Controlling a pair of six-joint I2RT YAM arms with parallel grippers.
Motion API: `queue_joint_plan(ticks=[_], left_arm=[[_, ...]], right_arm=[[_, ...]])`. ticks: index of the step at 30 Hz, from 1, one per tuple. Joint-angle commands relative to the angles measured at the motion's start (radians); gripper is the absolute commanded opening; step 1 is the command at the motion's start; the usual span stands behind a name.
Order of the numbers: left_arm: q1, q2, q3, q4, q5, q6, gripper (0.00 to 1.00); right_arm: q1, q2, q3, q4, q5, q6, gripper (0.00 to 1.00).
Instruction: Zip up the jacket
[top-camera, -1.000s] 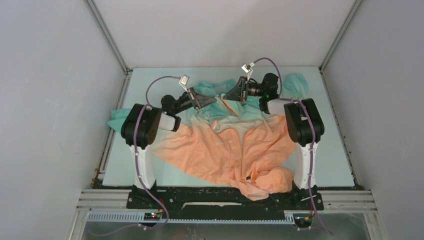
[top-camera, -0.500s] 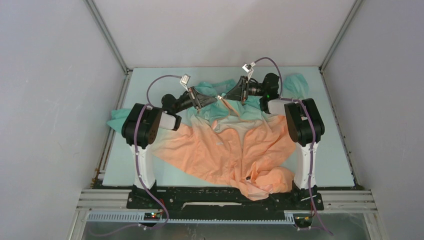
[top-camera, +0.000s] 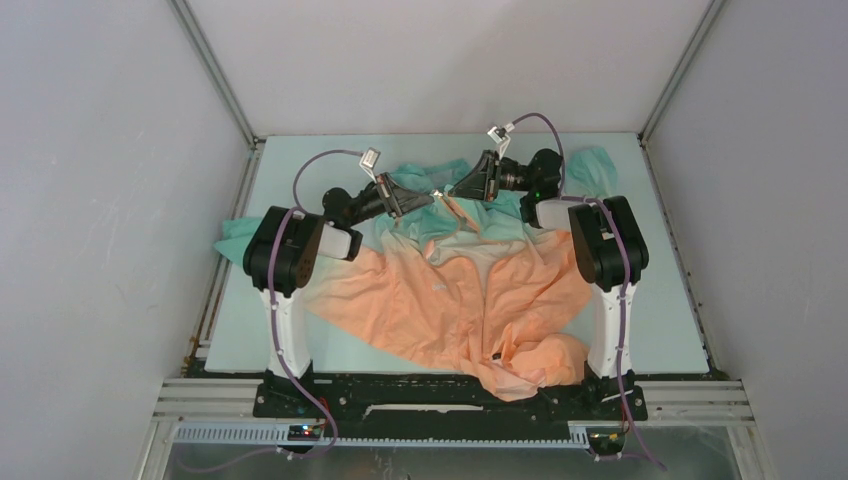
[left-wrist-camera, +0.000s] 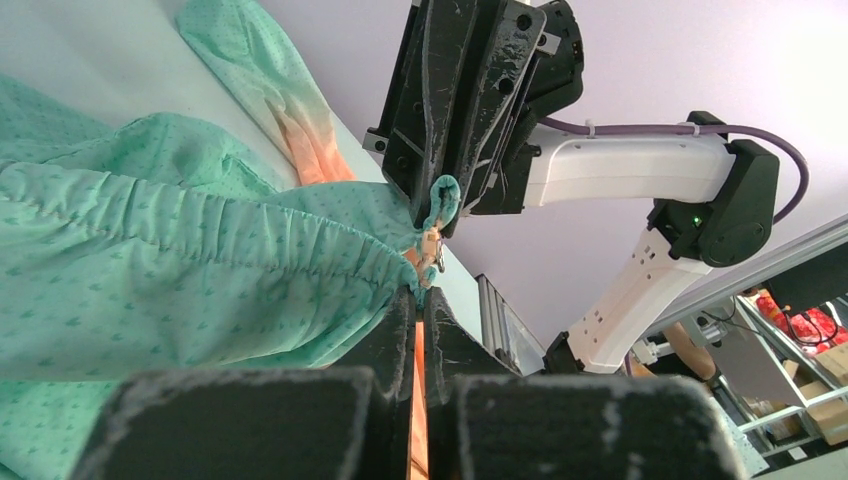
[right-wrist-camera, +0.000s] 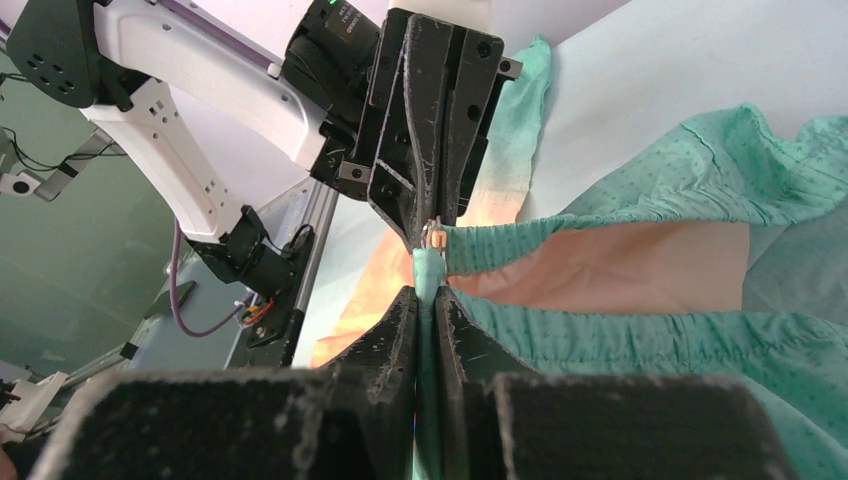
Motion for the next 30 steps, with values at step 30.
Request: queue_joint_plan(ticks=[30], left_arm=[[-0.014,0.026,0.083,0.108,0.053,-0.046,0.00]], right_arm=[[0.006,0.002,0.035,0.045,-0.052,-0.013,0.10]])
